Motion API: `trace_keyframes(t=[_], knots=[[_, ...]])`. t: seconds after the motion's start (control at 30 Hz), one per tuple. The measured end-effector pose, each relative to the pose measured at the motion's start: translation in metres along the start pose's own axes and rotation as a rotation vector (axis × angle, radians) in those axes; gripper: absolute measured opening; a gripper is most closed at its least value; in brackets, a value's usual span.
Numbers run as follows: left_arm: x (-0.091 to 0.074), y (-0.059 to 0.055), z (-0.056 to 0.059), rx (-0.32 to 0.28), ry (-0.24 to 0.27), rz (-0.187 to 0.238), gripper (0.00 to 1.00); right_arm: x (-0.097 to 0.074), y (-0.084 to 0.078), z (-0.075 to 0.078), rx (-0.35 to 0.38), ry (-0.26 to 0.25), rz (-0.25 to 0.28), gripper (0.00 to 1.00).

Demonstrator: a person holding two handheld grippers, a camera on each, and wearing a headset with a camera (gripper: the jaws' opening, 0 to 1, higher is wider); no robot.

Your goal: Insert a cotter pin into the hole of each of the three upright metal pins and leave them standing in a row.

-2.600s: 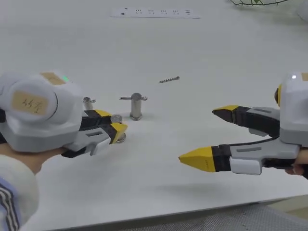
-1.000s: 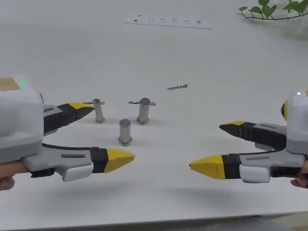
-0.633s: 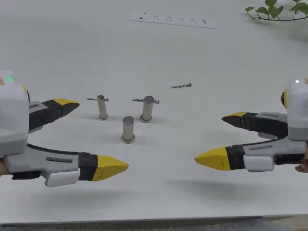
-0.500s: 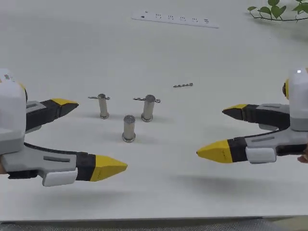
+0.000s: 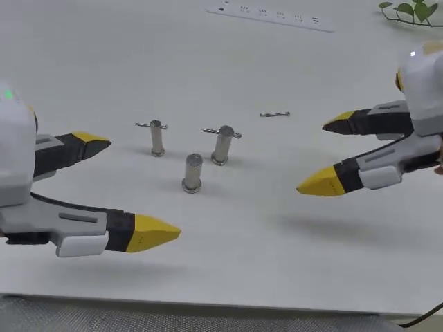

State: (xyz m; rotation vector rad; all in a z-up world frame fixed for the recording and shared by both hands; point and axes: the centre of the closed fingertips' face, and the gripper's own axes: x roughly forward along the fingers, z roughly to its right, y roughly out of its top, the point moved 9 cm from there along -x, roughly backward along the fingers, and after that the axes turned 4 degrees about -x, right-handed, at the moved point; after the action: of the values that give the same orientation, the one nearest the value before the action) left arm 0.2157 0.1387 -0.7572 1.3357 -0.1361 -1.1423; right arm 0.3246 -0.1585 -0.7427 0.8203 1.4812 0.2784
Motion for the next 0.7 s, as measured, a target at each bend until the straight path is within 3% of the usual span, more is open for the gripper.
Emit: trace_keyframes(t=[0.1,0.17,0.4,0.53,0.7], knots=[[-0.002,0.0,0.001,-0.01,0.005,0.003,0.99,0.006,0.003,0.005,-0.028,0.043,-0.04,0.83],[-0.003,-0.003,-0.004,-0.012,0.006,-0.001,0.99,0.009,0.005,0.011,-0.057,0.043,-0.069,0.81],[-0.007,-0.003,-0.003,-0.01,0.034,-0.002,0.99,0.02,0.009,0.025,-0.102,0.08,-0.136,0.8],[-0.01,-0.004,-0.008,-0.014,0.036,-0.002,0.99,0.027,0.013,0.034,-0.149,0.087,-0.185,0.79],[-0.012,-0.006,-0.01,-0.015,0.065,-0.004,0.99,0.035,0.02,0.042,-0.187,0.093,-0.202,0.77]])
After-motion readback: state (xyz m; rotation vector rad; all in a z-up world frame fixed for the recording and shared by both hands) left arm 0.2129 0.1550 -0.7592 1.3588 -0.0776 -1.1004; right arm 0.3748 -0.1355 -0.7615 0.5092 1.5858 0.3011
